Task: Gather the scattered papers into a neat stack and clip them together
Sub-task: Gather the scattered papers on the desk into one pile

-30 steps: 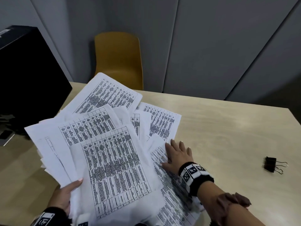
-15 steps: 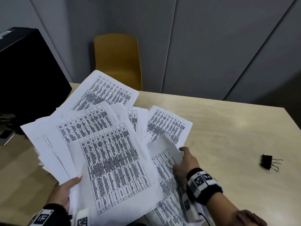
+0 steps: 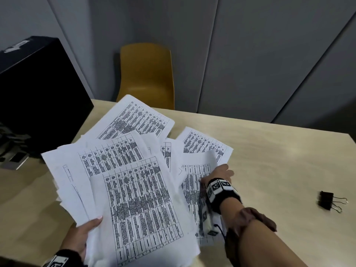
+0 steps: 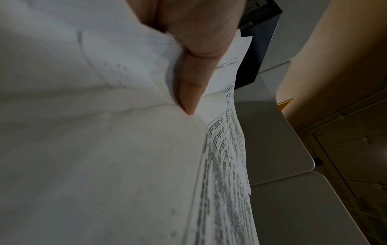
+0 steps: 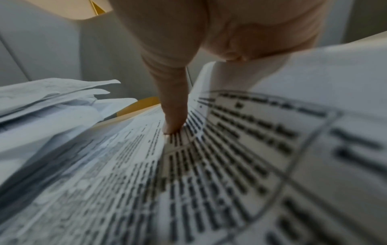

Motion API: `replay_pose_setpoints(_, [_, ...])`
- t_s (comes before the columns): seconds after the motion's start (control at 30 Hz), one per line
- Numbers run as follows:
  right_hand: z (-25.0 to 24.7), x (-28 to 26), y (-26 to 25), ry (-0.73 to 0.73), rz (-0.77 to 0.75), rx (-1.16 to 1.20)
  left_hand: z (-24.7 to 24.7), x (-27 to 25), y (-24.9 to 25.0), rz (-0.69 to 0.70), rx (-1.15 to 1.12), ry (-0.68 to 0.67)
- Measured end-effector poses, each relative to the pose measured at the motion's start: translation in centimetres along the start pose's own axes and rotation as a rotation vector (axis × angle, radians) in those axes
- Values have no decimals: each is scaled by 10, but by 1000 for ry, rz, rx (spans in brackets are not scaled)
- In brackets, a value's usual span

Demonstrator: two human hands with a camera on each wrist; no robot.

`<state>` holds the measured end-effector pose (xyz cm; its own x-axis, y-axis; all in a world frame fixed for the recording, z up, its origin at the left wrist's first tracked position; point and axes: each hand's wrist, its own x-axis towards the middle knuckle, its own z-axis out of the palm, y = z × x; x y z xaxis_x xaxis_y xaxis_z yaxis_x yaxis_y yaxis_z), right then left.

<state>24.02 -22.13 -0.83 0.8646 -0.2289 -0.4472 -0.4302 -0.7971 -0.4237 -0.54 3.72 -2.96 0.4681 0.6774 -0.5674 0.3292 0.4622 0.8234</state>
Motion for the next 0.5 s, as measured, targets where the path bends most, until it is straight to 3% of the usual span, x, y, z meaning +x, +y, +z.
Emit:
replay_pose_setpoints(0.17, [-6,15,14,-75,-11,113,6,-4,4,5,4,30])
replay_pose_setpoints(0.37, [-26,7,42,-152,-133,358,8,-5,7,11,7,9])
replay_pose_setpoints(0.5, [-63,-5,65,202,-281,352,16,-1,6,-51,23,-32])
